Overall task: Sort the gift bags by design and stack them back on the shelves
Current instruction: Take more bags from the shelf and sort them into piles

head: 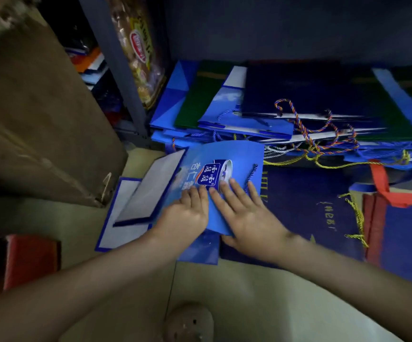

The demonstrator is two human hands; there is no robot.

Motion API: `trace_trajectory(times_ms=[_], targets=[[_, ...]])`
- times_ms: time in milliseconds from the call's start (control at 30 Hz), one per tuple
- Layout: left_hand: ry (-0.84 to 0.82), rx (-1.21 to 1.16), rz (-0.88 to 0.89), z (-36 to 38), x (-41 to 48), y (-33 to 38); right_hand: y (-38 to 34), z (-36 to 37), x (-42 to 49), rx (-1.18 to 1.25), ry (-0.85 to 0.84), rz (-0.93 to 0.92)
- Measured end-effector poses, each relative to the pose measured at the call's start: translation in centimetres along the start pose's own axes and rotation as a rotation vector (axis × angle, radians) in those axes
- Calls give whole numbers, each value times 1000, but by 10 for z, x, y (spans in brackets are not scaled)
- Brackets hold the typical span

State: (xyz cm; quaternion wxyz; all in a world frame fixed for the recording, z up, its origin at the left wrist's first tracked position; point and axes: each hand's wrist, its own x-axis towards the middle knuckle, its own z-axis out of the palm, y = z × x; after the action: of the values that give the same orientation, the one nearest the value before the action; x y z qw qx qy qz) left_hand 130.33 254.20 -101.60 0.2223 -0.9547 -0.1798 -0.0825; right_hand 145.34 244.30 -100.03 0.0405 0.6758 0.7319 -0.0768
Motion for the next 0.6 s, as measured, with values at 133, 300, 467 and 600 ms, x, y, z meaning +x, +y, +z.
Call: trace_trajectory(times_ms=[133,300,467,600], targets=[[-4,-53,92,53,-45,7,-16,61,3,-159,133,-220],[-116,-157,145,94,-81,24,-10,95,17,-143,9,-362],[-153,-211,223,110,-85,31,5,114,21,-97,-239,-353],[-174,-230,243,126,-92,39,-3,130,16,-151,-229,-349]])
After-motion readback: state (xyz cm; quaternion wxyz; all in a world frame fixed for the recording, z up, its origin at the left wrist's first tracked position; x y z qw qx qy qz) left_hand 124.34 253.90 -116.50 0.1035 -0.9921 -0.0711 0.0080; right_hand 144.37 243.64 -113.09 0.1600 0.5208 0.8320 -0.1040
